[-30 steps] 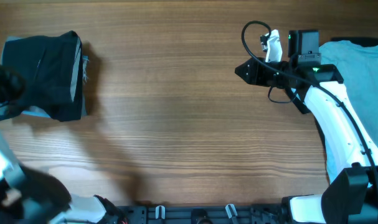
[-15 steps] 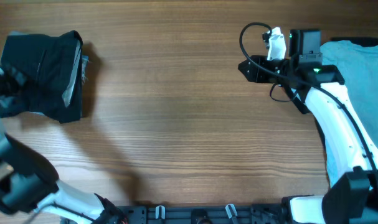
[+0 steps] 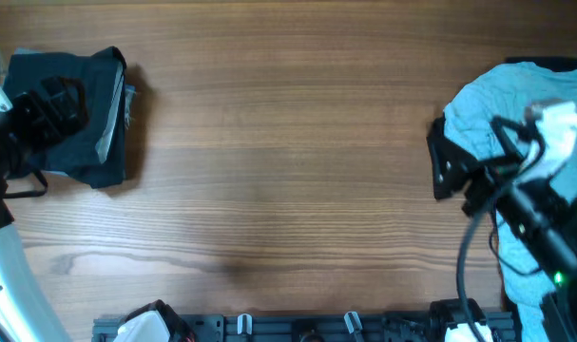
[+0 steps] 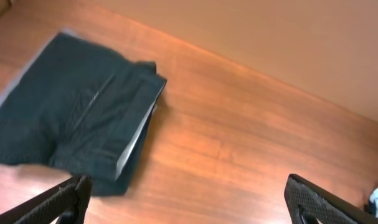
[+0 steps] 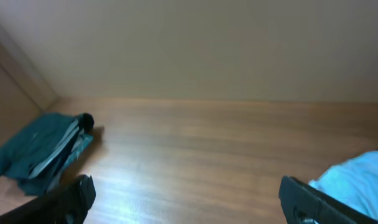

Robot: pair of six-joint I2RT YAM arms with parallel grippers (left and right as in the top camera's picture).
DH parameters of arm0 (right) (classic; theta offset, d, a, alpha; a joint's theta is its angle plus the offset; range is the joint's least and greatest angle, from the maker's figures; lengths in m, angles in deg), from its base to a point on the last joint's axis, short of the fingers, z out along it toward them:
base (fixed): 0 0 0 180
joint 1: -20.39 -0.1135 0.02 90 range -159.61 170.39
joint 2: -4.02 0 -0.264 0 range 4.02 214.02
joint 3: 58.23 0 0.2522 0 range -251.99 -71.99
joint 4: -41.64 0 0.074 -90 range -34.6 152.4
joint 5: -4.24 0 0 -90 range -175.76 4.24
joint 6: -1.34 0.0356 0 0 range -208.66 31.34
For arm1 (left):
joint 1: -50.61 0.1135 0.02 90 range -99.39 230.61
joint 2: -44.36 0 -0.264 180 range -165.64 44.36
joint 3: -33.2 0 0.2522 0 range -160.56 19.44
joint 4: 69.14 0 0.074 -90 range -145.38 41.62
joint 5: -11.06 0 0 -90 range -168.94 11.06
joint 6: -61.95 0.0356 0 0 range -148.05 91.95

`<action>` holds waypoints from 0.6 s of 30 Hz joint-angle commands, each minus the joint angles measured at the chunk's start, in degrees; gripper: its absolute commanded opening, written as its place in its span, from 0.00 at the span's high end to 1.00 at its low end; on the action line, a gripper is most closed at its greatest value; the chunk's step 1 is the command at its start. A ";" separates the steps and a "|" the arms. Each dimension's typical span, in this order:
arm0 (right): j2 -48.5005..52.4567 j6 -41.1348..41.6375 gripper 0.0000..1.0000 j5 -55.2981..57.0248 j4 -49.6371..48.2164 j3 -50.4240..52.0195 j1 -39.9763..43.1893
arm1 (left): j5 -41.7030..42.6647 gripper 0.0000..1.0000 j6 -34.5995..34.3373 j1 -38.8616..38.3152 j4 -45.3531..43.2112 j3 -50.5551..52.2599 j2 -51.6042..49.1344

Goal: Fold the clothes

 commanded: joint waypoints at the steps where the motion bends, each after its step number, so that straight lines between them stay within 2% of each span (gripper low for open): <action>1: -3.17 0.17 0.00 2.84 3.74 0.09 -0.20 | -0.76 0.00 0.98 -0.15 -0.04 0.35 0.35; 6: -2.91 0.22 0.00 2.82 11.13 0.09 -0.20 | -0.76 0.00 1.01 -0.15 -0.33 0.35 -0.02; 11: -2.75 0.20 0.00 2.84 12.37 0.09 -0.20 | -0.76 0.00 1.01 -0.15 -0.35 0.35 -0.02; 14: -2.75 -0.04 0.00 3.61 16.31 0.09 -0.20 | -0.76 0.00 0.98 -0.15 -0.33 0.35 -0.02; 18: -4.33 -3.87 0.00 18.64 12.66 0.44 -0.20 | -0.76 0.00 1.01 -0.15 -0.33 0.35 -0.02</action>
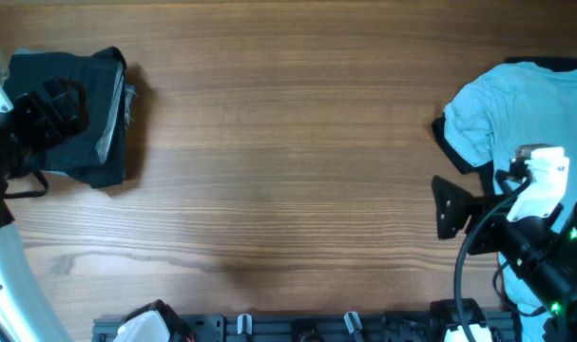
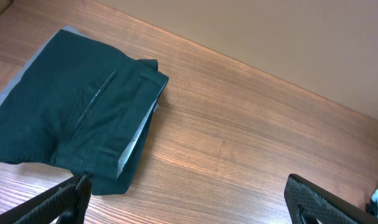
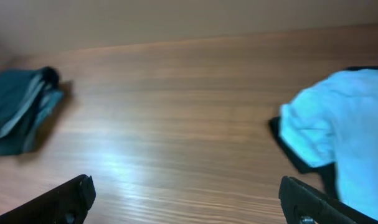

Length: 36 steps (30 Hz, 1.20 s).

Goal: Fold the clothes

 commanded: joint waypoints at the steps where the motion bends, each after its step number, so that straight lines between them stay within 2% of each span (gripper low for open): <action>1: -2.60 -5.64 0.00 12.48 -5.27 0.81 -0.17 | -0.55 0.00 0.92 -0.15 -0.17 0.22 0.04; 3: -7.48 -9.03 0.00 13.03 -12.46 3.21 -0.15 | -0.55 0.00 0.94 -0.15 -0.17 0.22 0.04; 7: -16.61 -8.66 0.00 12.76 -15.17 9.29 -0.15 | -0.55 0.00 0.92 -0.15 -0.17 0.22 0.04; 10: -21.84 -8.61 0.00 9.73 -19.32 16.72 -0.04 | -0.55 0.00 0.92 -0.15 -0.20 0.22 0.04; 13: -25.35 -8.39 0.00 5.38 -29.40 27.87 0.17 | -0.55 0.00 0.92 -0.15 -0.17 0.22 0.04; 16: -28.55 -4.63 0.00 5.22 -34.01 36.37 0.20 | -0.55 0.00 0.94 -0.15 -0.20 0.22 0.04; 18: -32.46 0.09 0.00 5.25 -35.95 42.84 0.20 | -0.55 0.00 0.94 -0.15 -0.20 0.22 0.04; 21: -40.50 2.05 0.00 5.25 -37.88 49.94 0.20 | -0.55 0.00 0.92 -0.15 -0.20 0.22 0.04; 26: -40.70 1.62 0.00 7.48 -39.39 52.28 0.20 | -0.55 0.00 0.94 -0.15 -0.17 0.22 0.04; 30: -40.70 1.66 0.00 8.52 -36.37 52.37 0.22 | -0.55 0.00 0.92 -0.15 -0.17 0.22 0.04; 33: -40.70 1.90 0.00 9.11 -36.46 56.22 0.22 | -0.55 0.00 0.92 -0.15 -0.20 0.22 0.04; 36: -40.70 6.45 0.00 9.42 -44.76 64.61 0.22 | -0.55 0.00 0.94 -0.15 -0.17 0.22 0.04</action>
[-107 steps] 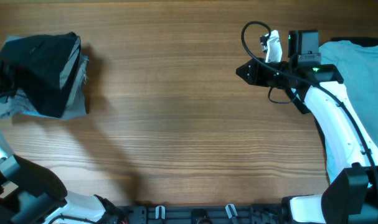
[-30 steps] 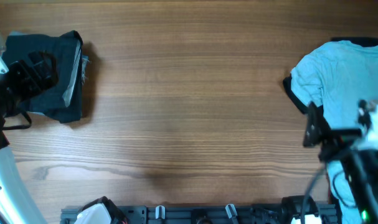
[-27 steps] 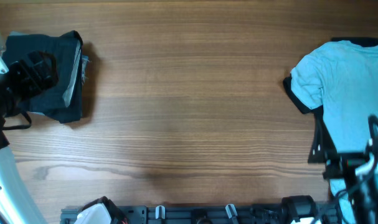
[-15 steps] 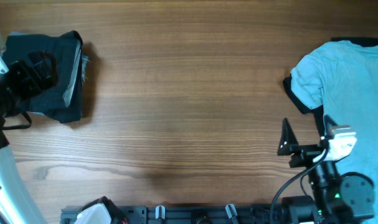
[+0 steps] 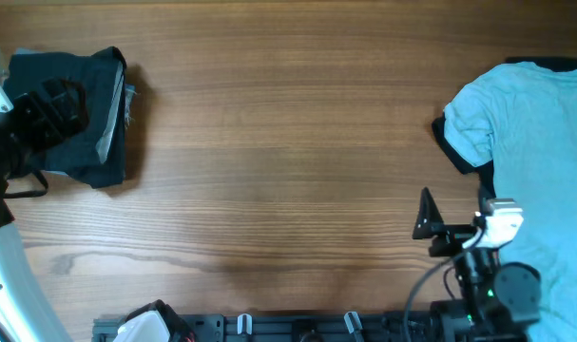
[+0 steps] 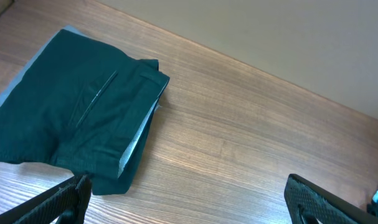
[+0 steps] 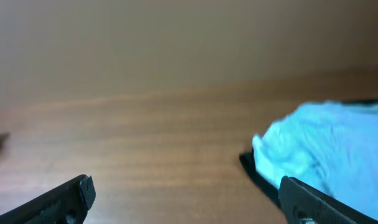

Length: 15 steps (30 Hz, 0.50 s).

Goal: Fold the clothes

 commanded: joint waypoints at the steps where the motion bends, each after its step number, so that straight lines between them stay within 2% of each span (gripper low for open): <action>1: -0.68 6.60 0.00 1.88 -11.58 10.99 0.26 | -0.35 0.00 0.94 -0.15 -0.20 0.20 0.09; 2: -0.68 7.13 0.00 1.84 -18.82 14.38 0.33 | -0.35 0.00 0.94 -0.15 -0.17 0.20 0.09; 4: -0.68 4.90 0.00 1.60 -24.92 16.68 0.42 | -0.35 0.00 0.92 -0.15 -0.17 0.20 0.09; 12: -0.68 4.52 0.00 1.64 -28.17 17.46 0.42 | -0.35 0.00 0.92 -0.15 -0.20 0.20 0.09; 15: -0.68 -0.37 0.00 1.81 -37.53 17.46 0.42 | -0.35 0.00 0.92 -0.15 -0.17 0.20 0.09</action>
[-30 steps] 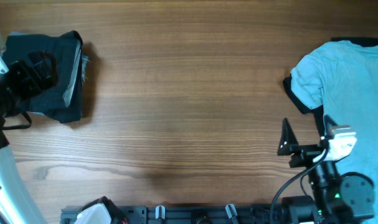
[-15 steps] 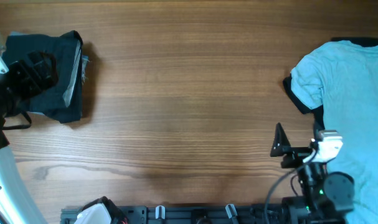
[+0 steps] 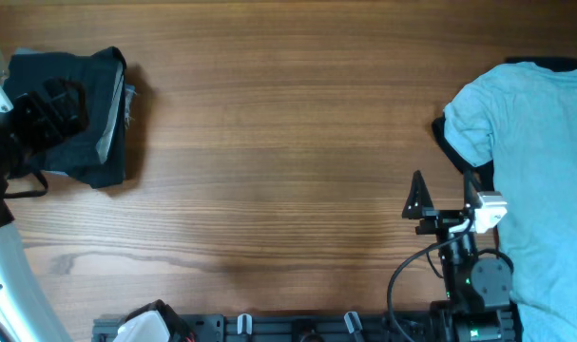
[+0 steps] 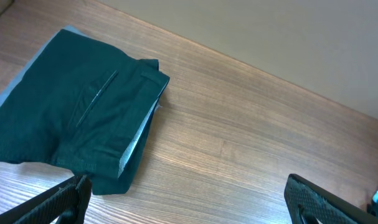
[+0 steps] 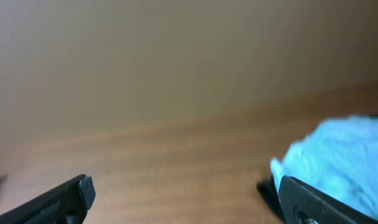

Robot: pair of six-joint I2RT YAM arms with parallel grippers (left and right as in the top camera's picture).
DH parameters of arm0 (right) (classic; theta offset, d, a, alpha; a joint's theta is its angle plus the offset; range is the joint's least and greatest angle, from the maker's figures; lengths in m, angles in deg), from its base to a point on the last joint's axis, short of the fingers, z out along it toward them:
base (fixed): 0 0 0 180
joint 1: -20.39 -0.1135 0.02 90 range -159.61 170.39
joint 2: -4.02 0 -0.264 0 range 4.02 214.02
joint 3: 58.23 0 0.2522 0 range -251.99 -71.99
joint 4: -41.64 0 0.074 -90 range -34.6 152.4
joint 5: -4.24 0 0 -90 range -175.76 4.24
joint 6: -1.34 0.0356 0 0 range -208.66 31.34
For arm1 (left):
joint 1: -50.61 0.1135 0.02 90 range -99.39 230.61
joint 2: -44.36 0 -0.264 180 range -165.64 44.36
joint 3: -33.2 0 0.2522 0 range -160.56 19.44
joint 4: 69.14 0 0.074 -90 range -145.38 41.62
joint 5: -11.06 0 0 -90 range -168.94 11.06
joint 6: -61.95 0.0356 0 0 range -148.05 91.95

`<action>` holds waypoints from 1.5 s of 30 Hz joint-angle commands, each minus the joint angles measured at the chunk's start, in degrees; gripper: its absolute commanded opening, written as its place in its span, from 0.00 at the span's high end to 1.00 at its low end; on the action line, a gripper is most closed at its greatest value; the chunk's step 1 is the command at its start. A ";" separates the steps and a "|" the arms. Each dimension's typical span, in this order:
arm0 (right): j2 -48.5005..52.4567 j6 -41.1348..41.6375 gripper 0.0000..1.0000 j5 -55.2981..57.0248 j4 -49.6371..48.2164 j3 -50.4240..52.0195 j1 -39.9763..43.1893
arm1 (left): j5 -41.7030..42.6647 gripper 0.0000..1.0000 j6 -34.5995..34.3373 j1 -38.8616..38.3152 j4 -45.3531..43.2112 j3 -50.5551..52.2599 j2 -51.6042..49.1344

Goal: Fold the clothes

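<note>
A folded dark teal garment (image 3: pixel 88 119) lies at the table's far left, with my left gripper (image 3: pixel 43 112) hovering over it. In the left wrist view that garment (image 4: pixel 70 124) sits ahead of the left gripper (image 4: pixel 189 205), whose fingers are wide open and empty. A light blue T-shirt (image 3: pixel 535 142) lies spread and crumpled at the right, over a dark garment (image 3: pixel 451 152). My right gripper (image 3: pixel 445 204) is near the front edge, left of the shirt, open and empty. The right wrist view is blurred and shows the shirt (image 5: pixel 338 155) beyond the right gripper (image 5: pixel 189 202).
The wooden table (image 3: pixel 288 142) stretches between the two piles. A black rail with mounts (image 3: pixel 298 328) runs along the front edge. The right arm's cable (image 3: pixel 412 271) loops over the table by its base.
My right gripper has shifted a little left and away from the front edge, and its view has tilted up. The left arm and both piles have not moved.
My right gripper first stood open over the left edge of the blue shirt. It was then nearer the front, beside the shirt, then down by the front rail, where it remains. The left gripper stayed open over the folded dark garment throughout.
</note>
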 commanded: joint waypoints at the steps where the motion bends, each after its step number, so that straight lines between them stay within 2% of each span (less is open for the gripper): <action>1: -0.63 -7.50 0.00 1.25 -9.14 0.00 0.35 | -0.35 0.00 0.92 -0.15 -0.15 0.20 0.09; 2: -0.63 -10.43 0.00 1.29 -13.66 0.00 0.33 | -0.35 0.00 0.94 -0.15 -0.15 0.20 0.09; 5: -0.66 -10.97 0.00 1.27 -15.54 0.42 0.33 | -0.35 0.00 0.92 -0.15 -0.15 0.20 0.09; 12: -0.57 -11.76 0.00 2.16 3.34 0.68 0.39 | -0.35 0.00 0.94 -0.15 -0.15 0.20 0.09; 31: 20.24 -12.63 0.00 0.42 3.39 0.68 0.39 | -0.35 0.00 0.94 -0.15 -0.17 0.20 0.09; 45: 33.16 -12.61 0.00 0.42 3.39 0.68 0.39 | -0.96 0.00 1.14 -0.04 2.97 0.20 -0.44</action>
